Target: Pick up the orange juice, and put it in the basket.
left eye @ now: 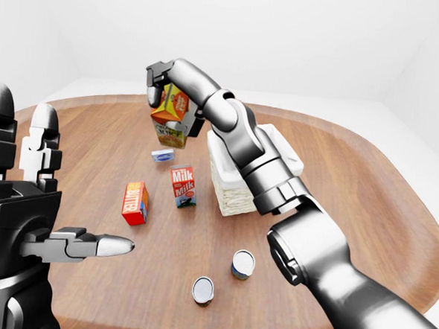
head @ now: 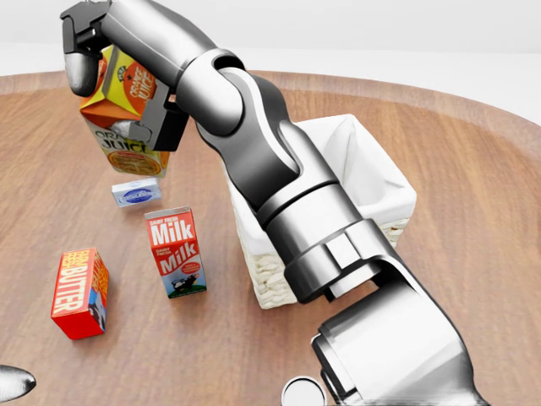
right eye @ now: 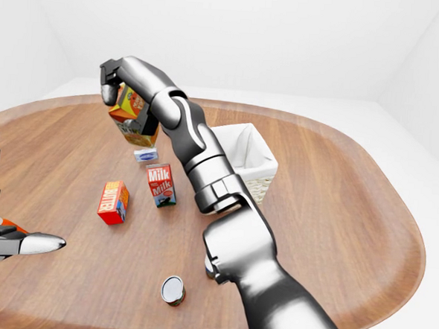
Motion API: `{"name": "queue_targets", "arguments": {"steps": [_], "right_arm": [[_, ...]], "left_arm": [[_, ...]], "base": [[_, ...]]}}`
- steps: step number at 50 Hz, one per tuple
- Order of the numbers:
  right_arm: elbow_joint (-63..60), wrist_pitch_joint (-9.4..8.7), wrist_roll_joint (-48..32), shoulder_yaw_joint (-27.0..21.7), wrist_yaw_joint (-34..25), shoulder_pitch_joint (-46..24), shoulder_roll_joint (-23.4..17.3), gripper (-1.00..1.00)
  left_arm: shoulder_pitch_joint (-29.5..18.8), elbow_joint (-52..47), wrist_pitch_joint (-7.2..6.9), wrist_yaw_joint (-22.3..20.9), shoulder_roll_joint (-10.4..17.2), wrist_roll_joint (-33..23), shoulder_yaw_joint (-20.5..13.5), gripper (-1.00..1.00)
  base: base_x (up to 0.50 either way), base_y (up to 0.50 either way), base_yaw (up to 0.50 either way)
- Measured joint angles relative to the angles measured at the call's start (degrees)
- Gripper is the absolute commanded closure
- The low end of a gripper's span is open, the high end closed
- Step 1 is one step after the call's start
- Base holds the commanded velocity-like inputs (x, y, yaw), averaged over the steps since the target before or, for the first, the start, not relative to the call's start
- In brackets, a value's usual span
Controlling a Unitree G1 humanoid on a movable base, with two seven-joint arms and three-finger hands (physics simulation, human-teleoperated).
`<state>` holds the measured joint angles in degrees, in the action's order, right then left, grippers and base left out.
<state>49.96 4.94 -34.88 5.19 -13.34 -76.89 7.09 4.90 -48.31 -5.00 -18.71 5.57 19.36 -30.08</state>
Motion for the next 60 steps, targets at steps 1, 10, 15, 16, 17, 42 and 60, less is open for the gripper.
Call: {"name": "queue_targets", "arguments": {"steps": [1, 10, 15, 16, 17, 42, 60], "right_arm": [[0.94, 0.06, 0.34, -0.22, 0.31, -0.81, -0.39, 1.0], [8.42, 0.06, 3.14, -1.82, 2.61, -7.44, -3.52, 1.0], [12.52, 0.06, 4.41, -2.62, 3.93, -10.69, -5.3, 1.0], [13.32, 0.06, 4.62, -2.8, 4.21, -11.25, -5.68, 1.0], [14.06, 0.06, 4.79, -2.98, 4.48, -11.77, -6.05, 1.0], [24.55, 0.06, 6.0, -6.69, 9.9, -16.18, -13.22, 1.0], [27.1, -0.65, 5.09, -9.15, 13.49, -14.6, -15.47, 1.0]], "left_arm": [[0.0, 0.02, 0.0, 0.0, 0.0, -0.01, 0.01, -1.0], [-0.01, 0.06, 0.0, 0.01, 0.02, 0.01, 0.03, -1.0], [0.02, 0.1, 0.0, -0.03, 0.02, 0.0, 0.03, -1.0], [0.03, 0.1, 0.0, -0.04, 0.01, 0.0, 0.03, -1.0], [0.04, 0.12, 0.0, -0.05, 0.01, -0.02, 0.04, -1.0], [0.21, 0.08, 0.0, -0.21, -0.11, -0.07, 0.08, -1.0], [0.27, 0.05, 0.0, -0.34, -0.17, -0.13, 0.13, -1.0]], "base": [[0.0, 0.0, 0.0], [0.0, 0.0, 0.0], [0.0, 0.0, 0.0], [0.0, 0.0, 0.0], [0.0, 0.0, 0.0], [0.0, 0.0, 0.0], [0.0, 0.0, 0.0]]}}
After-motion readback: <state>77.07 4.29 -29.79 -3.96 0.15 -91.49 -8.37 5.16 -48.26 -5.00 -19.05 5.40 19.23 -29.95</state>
